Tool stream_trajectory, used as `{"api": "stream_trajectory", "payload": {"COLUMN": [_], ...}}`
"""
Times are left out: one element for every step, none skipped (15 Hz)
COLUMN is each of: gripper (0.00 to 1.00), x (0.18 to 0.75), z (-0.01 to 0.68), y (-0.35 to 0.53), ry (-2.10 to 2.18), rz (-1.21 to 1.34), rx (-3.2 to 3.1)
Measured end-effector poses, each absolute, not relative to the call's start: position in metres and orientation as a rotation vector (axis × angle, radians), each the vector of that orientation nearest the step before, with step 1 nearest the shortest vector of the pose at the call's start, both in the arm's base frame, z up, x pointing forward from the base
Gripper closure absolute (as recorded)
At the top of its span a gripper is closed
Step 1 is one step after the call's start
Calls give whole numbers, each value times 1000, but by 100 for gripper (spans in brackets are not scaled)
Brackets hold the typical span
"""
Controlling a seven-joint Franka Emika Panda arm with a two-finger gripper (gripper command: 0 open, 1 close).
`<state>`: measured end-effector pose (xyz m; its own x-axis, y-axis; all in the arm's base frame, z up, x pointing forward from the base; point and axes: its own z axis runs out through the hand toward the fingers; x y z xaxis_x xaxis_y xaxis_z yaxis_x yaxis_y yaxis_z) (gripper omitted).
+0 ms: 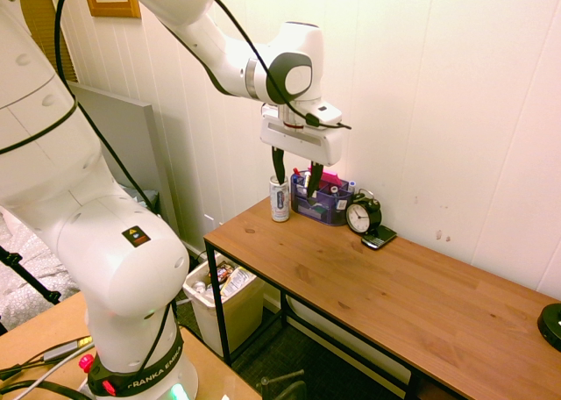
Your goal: Throw the can in the trash bin
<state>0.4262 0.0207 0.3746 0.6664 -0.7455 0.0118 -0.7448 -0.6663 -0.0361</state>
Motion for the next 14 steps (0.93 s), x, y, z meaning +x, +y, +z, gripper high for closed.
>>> {"api": "stream_trajectory", "payload": {"gripper": [0, 0, 0, 0, 0, 0, 0, 0, 0, 0, 0, 0, 0, 0], "x": [427, 427, 429, 432, 435, 439, 444, 449, 456, 464, 473, 483, 493, 502], "z": [374, 373, 371, 367, 363, 360, 358, 356, 353, 348, 340, 330, 317, 305], "y": [20, 22, 30, 44, 65, 87, 107, 126, 143, 161, 176, 189, 199, 203], "ry": [1270, 1262, 1240, 1219, 1195, 1174, 1156, 1142, 1143, 1155, 1174, 1197, 1230, 1259], "rz": [-39, -42, -44, -38, -32, -19, -7, 1, 12, 27, 44, 58, 69, 80], "rx": [-2843, -2843, -2848, -2855, -2862, -2870, -2870, -2872, -2869, -2864, -2861, -2863, -2867, -2870]}}
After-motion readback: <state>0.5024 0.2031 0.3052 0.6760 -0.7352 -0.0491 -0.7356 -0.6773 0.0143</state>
